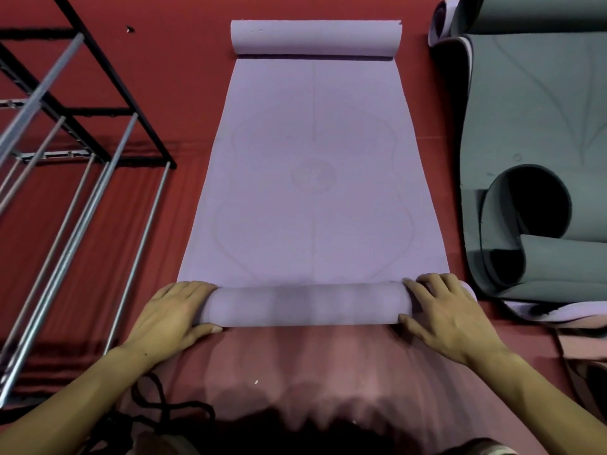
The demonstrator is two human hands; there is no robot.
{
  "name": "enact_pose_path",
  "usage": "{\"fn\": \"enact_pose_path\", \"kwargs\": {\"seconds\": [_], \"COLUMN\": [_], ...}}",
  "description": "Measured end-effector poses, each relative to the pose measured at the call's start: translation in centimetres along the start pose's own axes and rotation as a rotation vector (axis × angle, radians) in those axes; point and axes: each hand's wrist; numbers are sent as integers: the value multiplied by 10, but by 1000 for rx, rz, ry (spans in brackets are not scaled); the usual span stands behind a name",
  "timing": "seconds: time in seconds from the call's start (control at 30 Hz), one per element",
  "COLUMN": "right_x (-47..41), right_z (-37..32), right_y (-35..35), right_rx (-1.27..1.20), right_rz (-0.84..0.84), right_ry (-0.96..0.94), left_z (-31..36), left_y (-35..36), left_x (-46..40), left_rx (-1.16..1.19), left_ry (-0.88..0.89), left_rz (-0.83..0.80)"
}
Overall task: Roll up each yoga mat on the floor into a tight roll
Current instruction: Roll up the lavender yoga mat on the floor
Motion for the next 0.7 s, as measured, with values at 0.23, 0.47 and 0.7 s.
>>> {"fn": "enact_pose_path", "kwargs": {"seconds": [0.23, 0.47, 0.7], "right_x": [-12, 2, -6], "right_z": [-9, -4, -18], "right_y": [-5, 0, -4], "right_rx": [59, 82, 81], "right_rz": [-65, -76, -113], "right_ry": [17, -51, -43], "left_z": [3, 9, 55], "left_y": [-7, -12, -5], "left_x": [-3, -2, -21], "left_rx": [-18, -46, 39], "left_ry": [18, 47, 121], "left_rz": [-12, -135, -7]}}
Point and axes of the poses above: each hand's wrist, its own x-axis away from the middle knuckle, its own y-axis out of the palm, z = x × y, and after that the axes turned 3 degrees about x, right-handed
